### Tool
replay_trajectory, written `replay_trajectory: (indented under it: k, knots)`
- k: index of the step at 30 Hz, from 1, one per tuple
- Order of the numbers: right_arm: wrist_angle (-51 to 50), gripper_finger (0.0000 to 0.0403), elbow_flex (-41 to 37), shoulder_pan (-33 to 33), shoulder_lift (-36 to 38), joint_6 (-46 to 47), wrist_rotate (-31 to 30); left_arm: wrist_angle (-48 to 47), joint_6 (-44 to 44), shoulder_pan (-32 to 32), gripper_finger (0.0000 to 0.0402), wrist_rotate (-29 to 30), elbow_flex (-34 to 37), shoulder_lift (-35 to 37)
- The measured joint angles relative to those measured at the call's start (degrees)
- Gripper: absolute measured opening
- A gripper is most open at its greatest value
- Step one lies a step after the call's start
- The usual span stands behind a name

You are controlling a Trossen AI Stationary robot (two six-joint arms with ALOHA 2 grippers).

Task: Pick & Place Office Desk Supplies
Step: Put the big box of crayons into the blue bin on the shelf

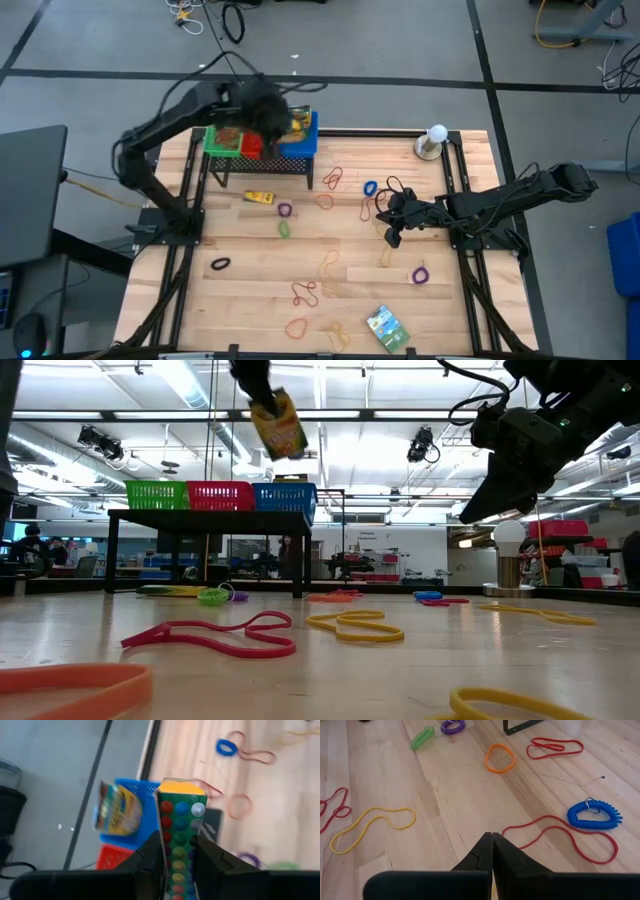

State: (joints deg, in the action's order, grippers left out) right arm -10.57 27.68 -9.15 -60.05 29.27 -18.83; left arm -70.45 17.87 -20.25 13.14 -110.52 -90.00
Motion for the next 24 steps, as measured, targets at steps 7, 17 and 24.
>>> replay_trajectory:
  k: [7,17,24]
  knots:
    - [0.00,0.0005,0.00,0.00,0.00,1.03,0.04,-0.25,7.15,-4.70,0.0082,0.24,-1.79,-7.90]
    - [0.02,0.0005,0.00,0.00,0.00,1.54,0.18,0.09,13.09,-6.12,0.0081,0.99,-1.77,-13.77]
    - [0.00,0.0005,0.00,0.00,0.00,1.54,0.15,0.80,13.64,-6.53,0.0091,2.92,-1.77,-15.90]
